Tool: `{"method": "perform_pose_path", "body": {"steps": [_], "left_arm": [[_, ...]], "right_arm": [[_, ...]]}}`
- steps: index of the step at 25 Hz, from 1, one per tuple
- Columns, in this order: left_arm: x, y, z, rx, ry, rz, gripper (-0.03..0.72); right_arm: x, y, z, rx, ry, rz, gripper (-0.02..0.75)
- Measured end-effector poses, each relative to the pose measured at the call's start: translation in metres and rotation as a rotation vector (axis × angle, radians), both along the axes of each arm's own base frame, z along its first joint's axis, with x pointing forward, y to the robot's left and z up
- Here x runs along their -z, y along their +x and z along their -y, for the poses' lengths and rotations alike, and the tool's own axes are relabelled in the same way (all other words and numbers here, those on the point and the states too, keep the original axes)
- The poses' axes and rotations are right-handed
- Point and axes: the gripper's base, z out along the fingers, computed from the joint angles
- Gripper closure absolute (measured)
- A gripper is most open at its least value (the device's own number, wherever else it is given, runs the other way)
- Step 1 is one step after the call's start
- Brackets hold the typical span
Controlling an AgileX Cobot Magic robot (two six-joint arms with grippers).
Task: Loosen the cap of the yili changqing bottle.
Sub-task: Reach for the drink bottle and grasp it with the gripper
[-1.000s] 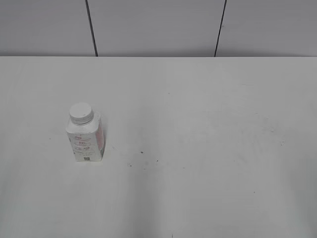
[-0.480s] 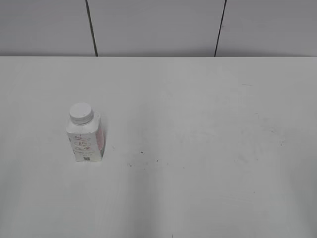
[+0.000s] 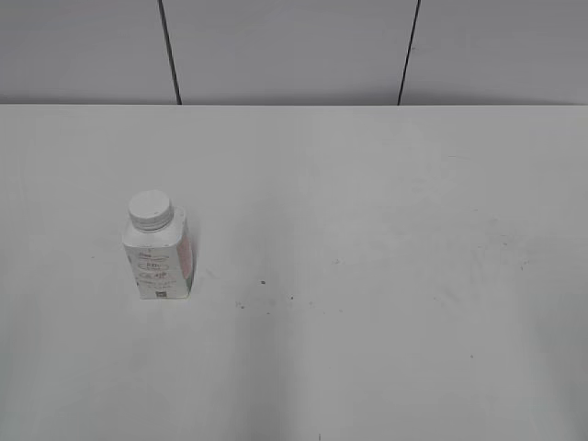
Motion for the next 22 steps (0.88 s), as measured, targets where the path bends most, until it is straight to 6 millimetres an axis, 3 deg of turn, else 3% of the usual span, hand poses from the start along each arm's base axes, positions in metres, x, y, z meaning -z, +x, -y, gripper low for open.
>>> {"method": "perform_pose_path", "body": {"steps": [22], "left_arm": [[-0.0066, -0.0006, 0.0000, 0.000, -0.001, 0.046, 0.249]], "right_arm": [[0.0000, 0.0000, 0.0000, 0.000, 0.000, 0.000, 0.152]]}}
